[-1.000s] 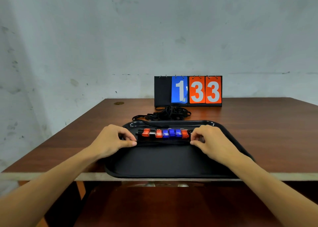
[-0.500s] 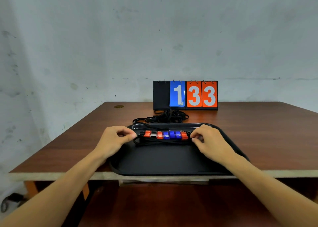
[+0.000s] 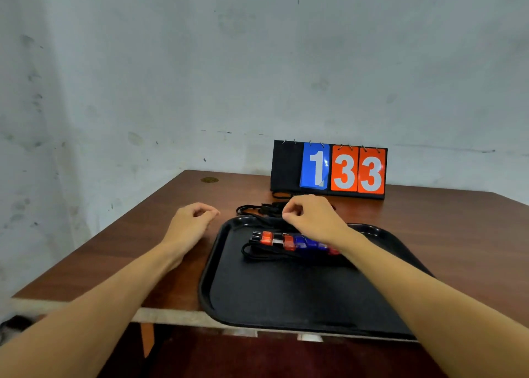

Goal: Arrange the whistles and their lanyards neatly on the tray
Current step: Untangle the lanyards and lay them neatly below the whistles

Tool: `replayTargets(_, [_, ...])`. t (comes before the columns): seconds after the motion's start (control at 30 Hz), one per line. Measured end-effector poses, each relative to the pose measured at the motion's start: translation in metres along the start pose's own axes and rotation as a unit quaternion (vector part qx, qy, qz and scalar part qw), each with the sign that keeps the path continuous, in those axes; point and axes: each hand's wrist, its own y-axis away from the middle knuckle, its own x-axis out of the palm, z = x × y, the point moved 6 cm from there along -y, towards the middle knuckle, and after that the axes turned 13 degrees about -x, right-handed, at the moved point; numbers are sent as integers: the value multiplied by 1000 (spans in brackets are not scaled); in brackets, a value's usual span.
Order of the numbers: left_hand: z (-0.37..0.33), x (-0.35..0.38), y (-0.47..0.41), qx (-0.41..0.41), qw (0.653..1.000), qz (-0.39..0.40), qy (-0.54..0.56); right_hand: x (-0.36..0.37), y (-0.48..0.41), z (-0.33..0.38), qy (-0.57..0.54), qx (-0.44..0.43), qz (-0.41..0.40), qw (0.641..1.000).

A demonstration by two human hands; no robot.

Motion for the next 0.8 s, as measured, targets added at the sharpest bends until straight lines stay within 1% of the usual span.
replayTargets(0.07, [4,6,-6,-5,998,-20,-61,13,-22,1,-5,4,25,1000])
replayTargets(0.13, [6,11,-10,-16,995,-20,-94,28,-41,-2,6,12,65,998])
replayTargets(0.2, [7,12,-12,-21,995,-14,-93,44,-54,-5,27,23,109,993])
replayTargets(0.27, [8,11,-13,-16,996,-12,-88,56,-62,-7,59,28,128,990])
replayTargets(0.37, [9,11,-14,-18,996,-6,-85,58,-66,-6,87,28,99,991])
replayTargets(0.53, [6,11,-11,-12,997,-2,-71,35,-64,-1,83,12,24,996])
replayTargets(0.63, [0,4,-3,5,1000,-13,-19,13,-63,7,24,11,3,1000])
replayTargets(0.7, [-4,-6,5,15,999,-26,22,-5,-59,18,-8,-11,-11,1000])
replayTargets(0.8, [-20,-17,16,41,998,-41,40,-35,-51,40,-39,-46,-26,998])
